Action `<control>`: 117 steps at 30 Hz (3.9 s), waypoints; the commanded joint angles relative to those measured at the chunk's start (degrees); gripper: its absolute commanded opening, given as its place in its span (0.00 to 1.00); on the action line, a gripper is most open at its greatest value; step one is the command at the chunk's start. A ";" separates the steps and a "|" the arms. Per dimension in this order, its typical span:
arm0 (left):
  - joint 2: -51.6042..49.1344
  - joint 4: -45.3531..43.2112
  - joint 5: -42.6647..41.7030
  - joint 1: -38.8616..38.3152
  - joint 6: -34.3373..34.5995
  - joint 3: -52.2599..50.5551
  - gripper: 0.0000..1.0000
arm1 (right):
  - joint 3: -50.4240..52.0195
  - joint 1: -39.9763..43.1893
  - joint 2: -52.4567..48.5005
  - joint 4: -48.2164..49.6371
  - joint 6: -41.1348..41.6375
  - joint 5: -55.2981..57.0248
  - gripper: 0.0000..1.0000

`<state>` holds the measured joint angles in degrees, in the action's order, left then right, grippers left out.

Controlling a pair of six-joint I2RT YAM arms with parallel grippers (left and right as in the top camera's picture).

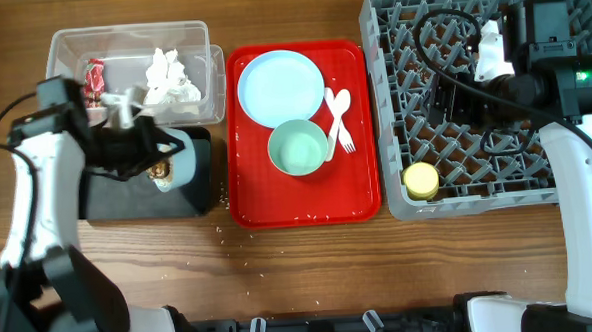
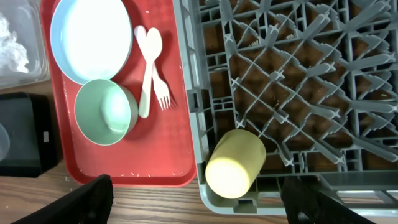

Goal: Sort waste into correct bins and load items into the dishwasher rack

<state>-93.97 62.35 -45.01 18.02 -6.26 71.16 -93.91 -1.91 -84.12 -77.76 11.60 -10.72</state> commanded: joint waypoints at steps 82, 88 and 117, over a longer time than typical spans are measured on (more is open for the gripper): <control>6.21 -7.06 38.05 -35.06 27.71 4.28 0.51 | 14.36 -21.57 -2.64 23.34 21.53 4.46 0.65; 6.23 -7.63 40.19 -30.23 27.76 4.28 0.57 | 14.71 -28.13 -16.33 29.14 26.10 10.91 0.55; 6.23 -7.26 40.17 -10.12 27.74 4.28 1.00 | 7.37 -15.89 -9.18 43.32 1.31 65.31 0.04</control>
<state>-87.81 55.16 -5.19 7.57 21.74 74.87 -86.39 -19.97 -88.33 -43.00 25.89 38.74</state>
